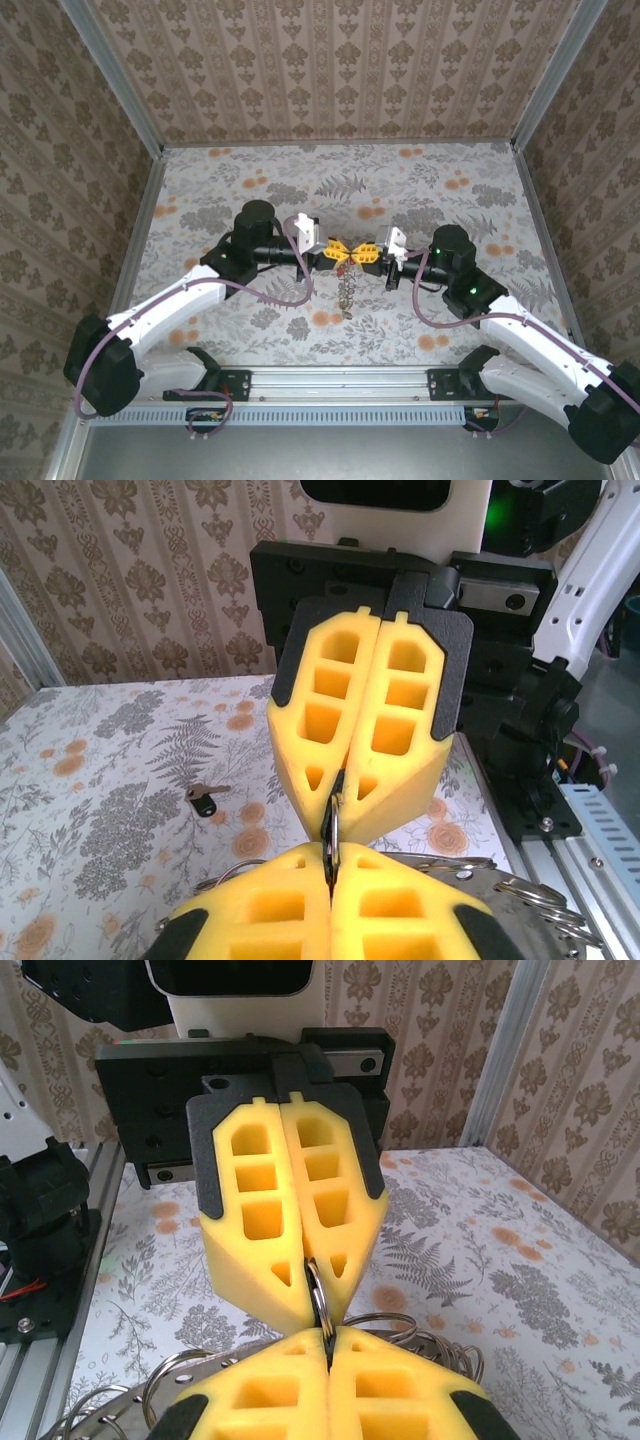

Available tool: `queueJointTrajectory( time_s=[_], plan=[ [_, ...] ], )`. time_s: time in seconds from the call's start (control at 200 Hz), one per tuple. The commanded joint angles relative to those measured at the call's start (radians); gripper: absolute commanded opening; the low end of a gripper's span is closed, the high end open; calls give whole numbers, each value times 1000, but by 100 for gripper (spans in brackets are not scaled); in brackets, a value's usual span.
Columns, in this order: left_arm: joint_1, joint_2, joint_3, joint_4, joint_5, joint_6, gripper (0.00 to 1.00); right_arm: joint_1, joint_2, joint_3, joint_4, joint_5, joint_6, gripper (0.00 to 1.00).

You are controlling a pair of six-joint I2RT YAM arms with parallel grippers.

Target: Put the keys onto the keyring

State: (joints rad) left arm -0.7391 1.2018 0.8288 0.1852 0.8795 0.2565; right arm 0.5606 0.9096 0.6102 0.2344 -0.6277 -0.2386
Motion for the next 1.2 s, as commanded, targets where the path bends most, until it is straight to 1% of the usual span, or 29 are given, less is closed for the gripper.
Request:
queueJointTrajectory(
  time_s=[0.0, 0.125, 0.195, 0.245, 0.29, 0.335, 0.39, 0.445, 0.625, 0.79, 0.9, 1.015, 1.105, 1.195],
  plan=[
    [-11, 11, 47, -4, 27, -3, 0, 0, -9, -1, 23, 8, -9, 0],
    [-11, 10, 50, -13, 12, -1, 0, 0, -12, -7, 15, 15, -11, 0],
    [-10, 4, 47, -25, -21, 2, 0, -1, -19, -16, 11, 41, -10, 20],
    [-10, -2, 47, -36, -46, 15, 0, -1, -30, -28, 7, 64, -17, 30],
    [-10, -11, 43, -48, -70, 34, 0, -1, -44, -38, 2, 85, -25, 37],
    [-13, -21, 37, -59, -92, 67, 0, -1, -57, -45, -15, 100, -39, 41],
    [-20, -37, 26, -74, -125, 113, 0, -1, -68, -45, -53, 106, -65, 43],
    [-21, -50, 13, -73, -135, 153, 0, -1, -74, -36, -106, 101, -95, 45],
    [-28, -75, -2, -99, -130, 323, 0, -1, -121, -30, -200, 103, -155, 48],
    [-41, -105, -4, -149, -124, 487, 0, -2, -176, -31, -306, 179, -210, 51],
    [-52, -124, 1, -183, -115, 576, 0, -5, -205, -48, -320, 226, -215, 54],
    [-61, -136, 13, -201, -118, 630, 0, -13, -219, -75, -303, 247, -194, 55],
    [-62, -146, -3, -134, -137, 595, 0, -20, -235, -105, -262, 277, -164, 56],
    [-62, -149, -4, -115, -132, 585, 0, -30, -244, -119, -254, 319, -150, 56]
  ],
)
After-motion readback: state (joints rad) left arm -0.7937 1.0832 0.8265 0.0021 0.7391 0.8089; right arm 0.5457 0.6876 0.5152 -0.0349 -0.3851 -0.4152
